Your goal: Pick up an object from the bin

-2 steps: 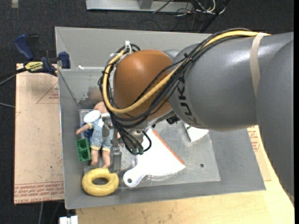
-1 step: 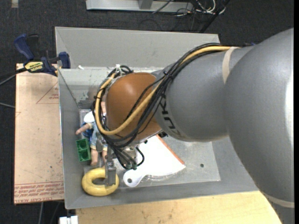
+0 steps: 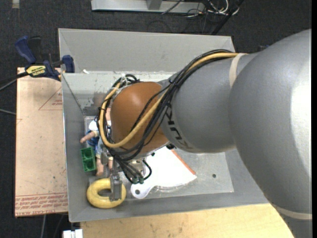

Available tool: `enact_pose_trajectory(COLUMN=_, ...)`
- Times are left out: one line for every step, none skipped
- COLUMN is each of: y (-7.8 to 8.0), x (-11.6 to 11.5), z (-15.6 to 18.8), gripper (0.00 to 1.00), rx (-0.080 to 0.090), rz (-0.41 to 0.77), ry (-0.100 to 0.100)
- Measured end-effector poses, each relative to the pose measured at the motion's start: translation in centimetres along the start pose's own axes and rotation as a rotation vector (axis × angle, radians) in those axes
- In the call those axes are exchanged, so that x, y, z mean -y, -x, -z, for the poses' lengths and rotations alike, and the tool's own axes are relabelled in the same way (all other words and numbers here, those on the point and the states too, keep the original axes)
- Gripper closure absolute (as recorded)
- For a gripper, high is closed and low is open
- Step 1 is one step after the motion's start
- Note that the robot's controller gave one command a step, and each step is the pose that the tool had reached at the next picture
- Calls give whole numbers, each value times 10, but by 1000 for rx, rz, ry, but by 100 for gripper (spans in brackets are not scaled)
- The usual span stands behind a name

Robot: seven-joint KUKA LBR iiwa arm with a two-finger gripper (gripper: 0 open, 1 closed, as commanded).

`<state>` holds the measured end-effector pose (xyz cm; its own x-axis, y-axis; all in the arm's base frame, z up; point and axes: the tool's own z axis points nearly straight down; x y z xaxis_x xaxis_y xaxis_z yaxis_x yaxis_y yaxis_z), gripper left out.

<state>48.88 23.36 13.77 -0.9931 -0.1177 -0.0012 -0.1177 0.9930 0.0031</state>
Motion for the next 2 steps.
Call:
enact_pose_trajectory(y=10, x=31, z=-51, gripper=100, rx=13, rz=91, ry=3)
enact_pose_trajectory(y=10, x=31, z=-51, gripper=100, rx=13, rz=91, ry=3)
